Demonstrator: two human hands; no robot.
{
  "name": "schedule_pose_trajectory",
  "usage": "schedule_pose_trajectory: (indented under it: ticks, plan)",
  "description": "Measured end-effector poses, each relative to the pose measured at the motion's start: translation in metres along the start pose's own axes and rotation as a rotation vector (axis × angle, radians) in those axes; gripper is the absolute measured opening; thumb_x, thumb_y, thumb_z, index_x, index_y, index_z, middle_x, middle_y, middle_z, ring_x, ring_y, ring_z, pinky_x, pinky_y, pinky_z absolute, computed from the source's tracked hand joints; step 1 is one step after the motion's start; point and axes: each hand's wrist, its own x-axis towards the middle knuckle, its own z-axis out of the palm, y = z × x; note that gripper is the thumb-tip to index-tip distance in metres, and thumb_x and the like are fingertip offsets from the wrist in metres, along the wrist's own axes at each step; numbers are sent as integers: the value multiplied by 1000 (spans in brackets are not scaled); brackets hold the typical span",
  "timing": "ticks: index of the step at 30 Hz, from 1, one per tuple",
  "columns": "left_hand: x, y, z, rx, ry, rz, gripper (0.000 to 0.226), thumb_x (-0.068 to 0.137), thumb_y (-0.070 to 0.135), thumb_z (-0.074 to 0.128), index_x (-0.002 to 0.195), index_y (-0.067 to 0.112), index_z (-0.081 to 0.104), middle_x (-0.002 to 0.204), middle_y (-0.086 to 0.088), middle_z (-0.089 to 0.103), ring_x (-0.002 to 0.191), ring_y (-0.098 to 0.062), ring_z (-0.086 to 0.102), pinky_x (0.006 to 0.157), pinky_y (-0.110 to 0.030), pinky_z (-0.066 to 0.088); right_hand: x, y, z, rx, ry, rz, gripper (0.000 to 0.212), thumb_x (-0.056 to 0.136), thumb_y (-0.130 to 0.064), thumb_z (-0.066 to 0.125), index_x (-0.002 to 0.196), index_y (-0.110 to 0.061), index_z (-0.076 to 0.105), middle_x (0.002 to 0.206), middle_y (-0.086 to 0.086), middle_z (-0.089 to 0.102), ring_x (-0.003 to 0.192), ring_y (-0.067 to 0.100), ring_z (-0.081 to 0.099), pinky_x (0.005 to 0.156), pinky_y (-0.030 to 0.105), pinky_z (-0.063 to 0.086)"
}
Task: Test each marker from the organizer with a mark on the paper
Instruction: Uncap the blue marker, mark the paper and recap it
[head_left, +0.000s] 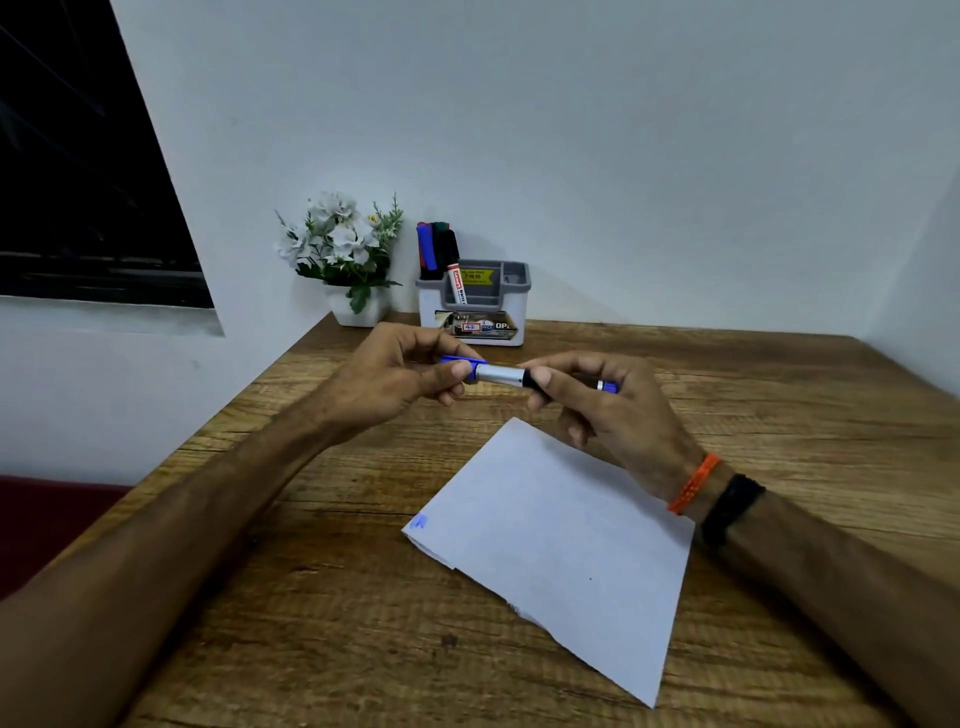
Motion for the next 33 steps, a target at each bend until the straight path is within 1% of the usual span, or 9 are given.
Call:
schedule_pose_trajectory:
  ticks: [5, 11, 14, 16, 18, 20, 25, 27, 33]
  plan:
    - [0, 0, 2, 10, 53, 16, 14, 88, -1, 60, 99, 1, 68, 65, 5, 71, 61, -4, 63, 60, -16, 53, -1, 3, 3, -9, -56, -106, 17, 95, -1, 59, 107, 7, 67, 75, 16, 65, 45, 0, 53, 43, 17, 36]
    - [0, 3, -1, -18, 98, 44, 15, 86, -2, 63, 95, 6, 70, 65, 1, 68, 61, -6, 62, 59, -15, 50, 2, 7, 4, -76, -117, -229, 15, 95, -1, 60, 108, 1, 66, 75, 8, 67, 49, 6, 48, 46, 20, 39]
    - [0, 7, -1, -79, 124, 58, 16, 85, 3, 64, 99, 5, 69, 69, 0, 68, 63, -7, 62, 61, -16, 52, 7, 3, 5, -109, -107, -241, 13, 95, -2, 60, 106, 1, 65, 78, 4, 71, 53, 10, 56, 50, 17, 43]
    - [3, 10, 2, -223, 199, 48, 26, 78, 11, 68, 103, 5, 66, 70, -1, 71, 63, -8, 64, 60, -18, 53, 10, -1, 7, -117, -79, -231, 12, 92, -3, 65, 104, -4, 66, 79, 0, 74, 63, 10, 67, 55, 21, 50]
    - [6, 14, 6, -347, 278, 24, 40, 70, 17, 71, 107, 7, 61, 71, -2, 73, 61, -9, 66, 56, -19, 53, 11, -2, 12, -225, -41, -218, 21, 87, -7, 72, 106, -11, 66, 79, -4, 77, 69, 9, 71, 63, 27, 52]
    - [5, 19, 11, -342, 317, 42, 50, 65, 22, 74, 111, 9, 56, 71, -1, 74, 58, -9, 65, 52, -20, 52, 8, -5, 16, -353, -23, -208, 37, 83, -9, 76, 116, -18, 61, 76, -9, 76, 66, 4, 70, 66, 27, 53]
    - [6, 25, 20, -268, 353, 111, 68, 61, 25, 76, 121, 6, 48, 77, -4, 74, 54, -6, 64, 49, -21, 49, 4, -24, 18, -494, -73, -288, 98, 78, -9, 80, 149, -45, 23, 95, -10, 66, 64, 10, 72, 68, 32, 62]
    - [7, 24, 21, -264, 352, 123, 71, 60, 27, 77, 121, 7, 47, 75, -1, 74, 55, -5, 65, 49, -21, 48, 4, -28, 18, -546, -88, -330, 104, 78, -8, 80, 150, -49, 18, 96, -8, 62, 63, 12, 72, 69, 37, 62]
    - [12, 21, 21, -242, 338, 130, 62, 67, 34, 73, 119, 9, 50, 81, -1, 75, 67, -8, 70, 56, -19, 51, 6, -29, 16, -542, -56, -307, 94, 75, -11, 83, 144, -48, 30, 93, -6, 64, 61, 14, 72, 69, 41, 62]
